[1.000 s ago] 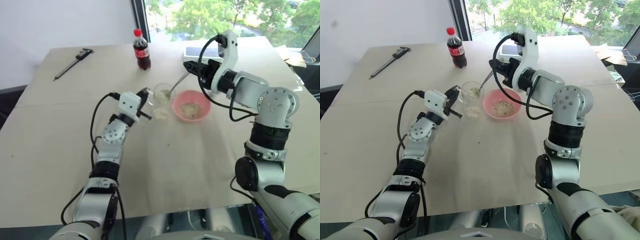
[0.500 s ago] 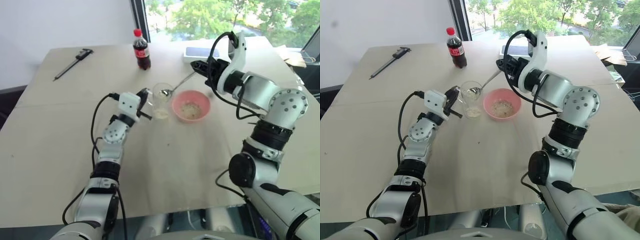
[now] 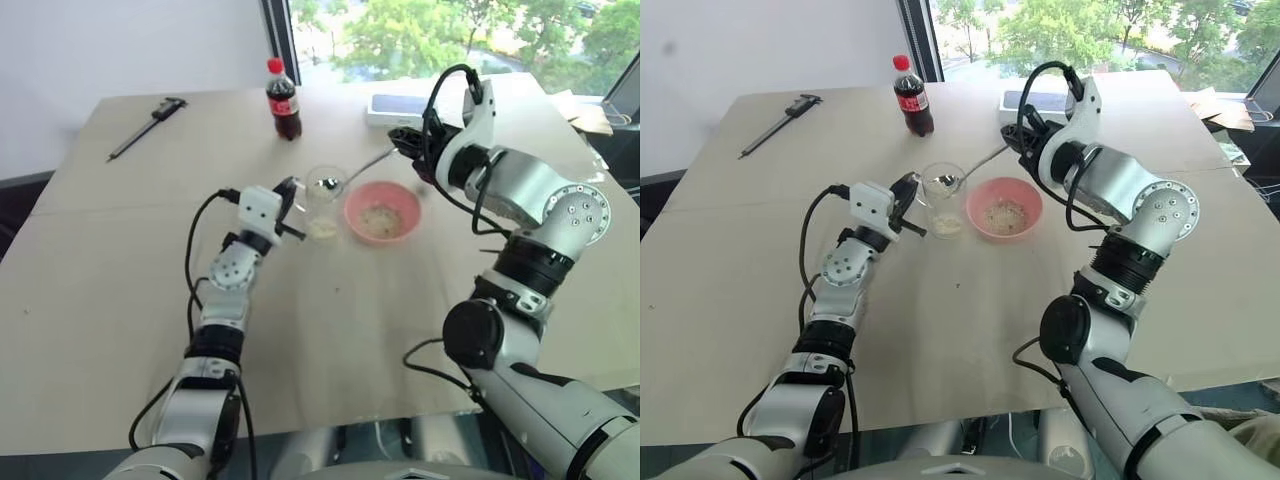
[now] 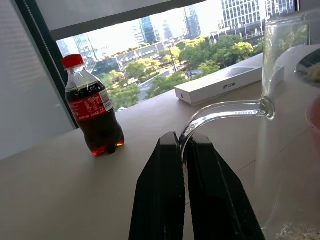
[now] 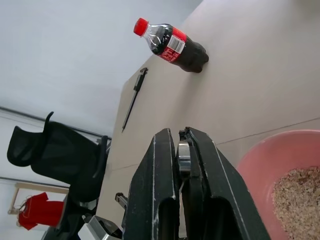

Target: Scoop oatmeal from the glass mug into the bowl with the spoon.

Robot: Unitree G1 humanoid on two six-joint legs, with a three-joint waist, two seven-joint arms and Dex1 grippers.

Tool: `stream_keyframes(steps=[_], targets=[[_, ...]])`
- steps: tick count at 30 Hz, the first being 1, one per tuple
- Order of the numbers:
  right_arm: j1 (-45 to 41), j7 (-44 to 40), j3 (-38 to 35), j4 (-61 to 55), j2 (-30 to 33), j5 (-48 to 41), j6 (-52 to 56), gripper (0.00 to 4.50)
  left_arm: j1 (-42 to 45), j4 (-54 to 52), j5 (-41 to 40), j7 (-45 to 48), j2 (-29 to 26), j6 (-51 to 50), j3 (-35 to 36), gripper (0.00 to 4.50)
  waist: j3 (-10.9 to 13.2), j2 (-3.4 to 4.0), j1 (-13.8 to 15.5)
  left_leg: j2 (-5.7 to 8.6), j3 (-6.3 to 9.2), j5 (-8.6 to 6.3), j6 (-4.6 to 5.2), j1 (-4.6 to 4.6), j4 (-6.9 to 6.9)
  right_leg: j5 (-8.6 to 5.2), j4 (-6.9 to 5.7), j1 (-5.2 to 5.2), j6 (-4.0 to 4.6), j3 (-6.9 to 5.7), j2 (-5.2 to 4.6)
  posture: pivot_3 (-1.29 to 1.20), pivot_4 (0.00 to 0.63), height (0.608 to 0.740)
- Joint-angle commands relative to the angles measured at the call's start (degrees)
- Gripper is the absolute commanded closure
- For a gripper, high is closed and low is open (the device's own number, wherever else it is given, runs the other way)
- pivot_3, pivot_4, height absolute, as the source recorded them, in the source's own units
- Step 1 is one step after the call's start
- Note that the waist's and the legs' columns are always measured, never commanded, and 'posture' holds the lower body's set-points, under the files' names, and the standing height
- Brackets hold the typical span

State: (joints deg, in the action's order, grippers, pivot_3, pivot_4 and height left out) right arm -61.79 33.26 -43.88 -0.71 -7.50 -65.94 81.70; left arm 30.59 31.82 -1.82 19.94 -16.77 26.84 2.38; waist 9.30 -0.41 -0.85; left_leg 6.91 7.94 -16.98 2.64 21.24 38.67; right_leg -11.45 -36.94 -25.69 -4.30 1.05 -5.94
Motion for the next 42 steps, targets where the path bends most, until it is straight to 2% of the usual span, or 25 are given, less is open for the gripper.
stream_keyframes(steps=[1, 6, 11, 20, 26, 32, 36, 40, 42], targets=[[-1.2, 5.1, -0.4, 0.2, 0.1, -7.0, -2.9, 4.5, -1.4, 0.5, 1.3, -0.6, 0.2, 0.7, -0.7, 4.47, 0.0, 0.0, 0.0, 0.0, -0.01, 0.0, 0.0, 0.0, 0.0, 0.0, 0.0, 0.0, 0.0, 0.01, 0.0, 0.0, 0.15, 0.74], [0.0, 14.0, 1.6, 1.5, -0.1, -16.7, -8.6, 4.5, -2.2, 0.2, 1.3, -1.5, 0.1, 1.1, -0.5, 4.47, 0.0, 0.02, -0.2, 0.0, -0.02, 0.0, 0.0, -0.01, 0.0, 0.0, -0.01, 0.0, 0.0, 0.02, 0.01, 0.0, 0.15, 0.74], [1.6, 19.2, 6.1, 2.4, 2.2, -24.6, -14.2, 4.5, -2.6, 0.2, 1.3, -2.0, 0.0, 1.3, -0.5, 4.47, 0.0, 0.05, -0.3, -0.01, -0.04, 0.0, 0.01, -0.03, 0.0, 0.0, -0.03, 0.0, 0.0, 0.05, 0.02, 0.0, 0.15, 0.74], [5.6, 22.8, 14.8, 1.4, 8.5, -37.0, -23.2, 4.5, -2.9, 0.2, 1.1, -2.7, -0.1, 1.0, -0.3, 4.47, -0.1, 0.05, -0.4, -0.01, -0.07, 0.0, 0.01, -0.04, 0.0, 0.0, -0.04, 0.0, 0.0, 0.08, 0.02, 0.0, 0.15, 0.74], [7.4, 22.3, 18.3, 1.1, 14.0, -42.1, -28.6, 4.5, -3.2, 0.3, 0.8, -3.1, -0.6, 0.8, 0.6, 4.47, -0.1, 0.06, -0.4, -0.01, -0.08, 0.01, 0.02, -0.04, 0.0, 0.0, -0.05, 0.0, -0.01, 0.08, 0.03, 0.0, 0.15, 0.74], [7.0, 20.6, 19.7, 4.4, 20.0, -42.8, -32.0, 4.5, -4.8, -1.2, -0.6, -3.8, -2.2, -0.4, 3.0, 4.47, -0.1, 0.06, -0.8, -0.05, -0.13, 0.0, 0.03, -0.06, -0.01, 0.0, -0.04, 0.0, -0.01, 0.13, 0.05, 0.0, 0.15, 0.74], [6.9, 17.0, 20.5, 8.3, 23.4, -40.3, -32.3, 4.5, -5.6, -2.7, -1.3, -4.2, -3.1, -1.5, 4.0, 4.47, -0.1, 0.06, -1.6, -0.07, -0.2, 0.0, 0.03, -0.09, -0.01, 0.01, -0.04, 0.0, -0.01, 0.2, 0.07, 0.0, 0.15, 0.74], [6.0, 7.8, 23.9, 12.5, 28.6, -31.3, -29.5, 4.5, -6.3, -4.1, -1.6, -4.9, -3.5, -2.5, 4.3, 4.47, -0.1, 0.06, -1.6, -0.12, -0.3, 0.0, 0.04, -0.14, -0.02, 0.04, -0.05, 0.0, 0.0, 0.31, 0.12, 0.0, 0.15, 0.74], [11.1, 0.3, 26.7, 7.2, 30.7, -25.3, -28.1, 4.5, -6.7, -5.1, -1.7, -5.2, -3.6, -3.0, 4.5, 4.47, -0.1, 0.04, -1.4, -0.13, -0.32, -0.01, 0.04, -0.14, -0.03, 0.04, -0.05, 0.0, 0.0, 0.33, 0.12, 0.0, 0.15, 0.74]])
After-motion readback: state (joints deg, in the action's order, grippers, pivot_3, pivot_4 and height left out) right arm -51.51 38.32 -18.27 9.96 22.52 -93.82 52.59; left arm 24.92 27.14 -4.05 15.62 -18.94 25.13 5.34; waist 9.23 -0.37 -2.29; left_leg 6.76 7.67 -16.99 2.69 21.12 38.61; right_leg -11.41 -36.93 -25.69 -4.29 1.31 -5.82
